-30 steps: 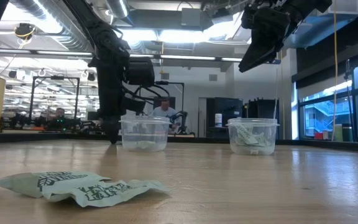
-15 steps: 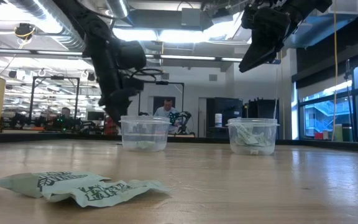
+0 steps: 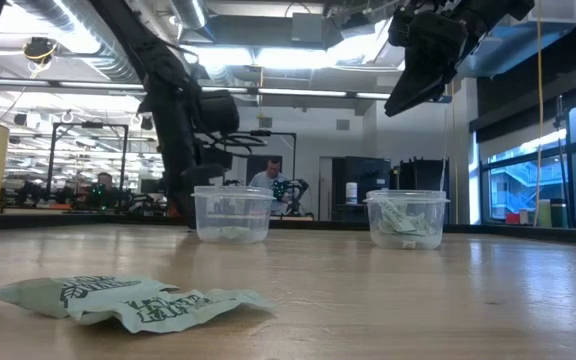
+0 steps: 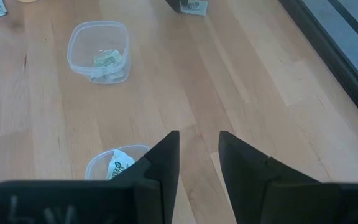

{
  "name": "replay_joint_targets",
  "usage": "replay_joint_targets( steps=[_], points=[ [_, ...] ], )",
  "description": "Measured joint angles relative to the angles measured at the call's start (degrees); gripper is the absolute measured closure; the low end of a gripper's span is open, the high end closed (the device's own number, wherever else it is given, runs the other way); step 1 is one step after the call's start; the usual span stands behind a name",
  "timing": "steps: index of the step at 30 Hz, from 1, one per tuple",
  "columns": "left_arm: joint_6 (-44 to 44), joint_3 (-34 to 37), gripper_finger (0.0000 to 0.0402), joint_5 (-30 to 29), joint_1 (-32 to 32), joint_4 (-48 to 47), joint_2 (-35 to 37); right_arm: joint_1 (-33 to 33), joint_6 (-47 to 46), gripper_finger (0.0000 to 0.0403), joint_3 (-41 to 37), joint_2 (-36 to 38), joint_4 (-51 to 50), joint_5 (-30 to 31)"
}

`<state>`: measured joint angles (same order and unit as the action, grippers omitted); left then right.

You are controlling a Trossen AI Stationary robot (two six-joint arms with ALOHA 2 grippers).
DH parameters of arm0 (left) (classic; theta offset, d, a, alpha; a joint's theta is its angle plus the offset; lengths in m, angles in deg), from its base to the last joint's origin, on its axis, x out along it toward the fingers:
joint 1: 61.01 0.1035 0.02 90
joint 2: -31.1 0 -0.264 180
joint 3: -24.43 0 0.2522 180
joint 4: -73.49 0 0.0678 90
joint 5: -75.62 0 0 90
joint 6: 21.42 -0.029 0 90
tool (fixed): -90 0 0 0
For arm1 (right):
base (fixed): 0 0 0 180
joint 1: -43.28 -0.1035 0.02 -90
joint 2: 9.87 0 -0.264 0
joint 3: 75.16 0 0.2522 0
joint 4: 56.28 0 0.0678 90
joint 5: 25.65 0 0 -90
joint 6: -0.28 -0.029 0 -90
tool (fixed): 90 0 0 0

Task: Pick and place Stevia / Truvia into bins
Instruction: Put the stevia packet into the left transparent container

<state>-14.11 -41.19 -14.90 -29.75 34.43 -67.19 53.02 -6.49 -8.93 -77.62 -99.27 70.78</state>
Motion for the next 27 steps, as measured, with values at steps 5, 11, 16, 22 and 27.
replay_joint_targets(
  steps=[5,11,16,22,27],
  points=[
    [-0.43,-0.29,0.0314,-1.9,-0.44,0.24,-1.67,0.01,0.0,0.0287,0.0,0.0,0.01,0.0],
    [-1.03,-0.22,0.0348,-3.62,-0.85,0.13,-1.85,0.0,0.03,0.0287,0.0,0.0,-0.02,0.01],
    [-1.17,-0.13,0.0376,-3.88,-0.8,-0.21,-1.2,0.02,1.0,0.0287,0.0,0.0,-0.11,0.0],
    [-2.57,0.25,0.0397,-3.86,-0.81,-2.51,2.82,0.02,1.05,0.0287,0.0,0.0,-0.2,-0.01],
    [-5.53,0.13,0.0397,-3.68,-1.5,-4.16,8.16,0.01,1.07,0.0287,0.0,0.0,-0.22,-0.01]
  ],
)
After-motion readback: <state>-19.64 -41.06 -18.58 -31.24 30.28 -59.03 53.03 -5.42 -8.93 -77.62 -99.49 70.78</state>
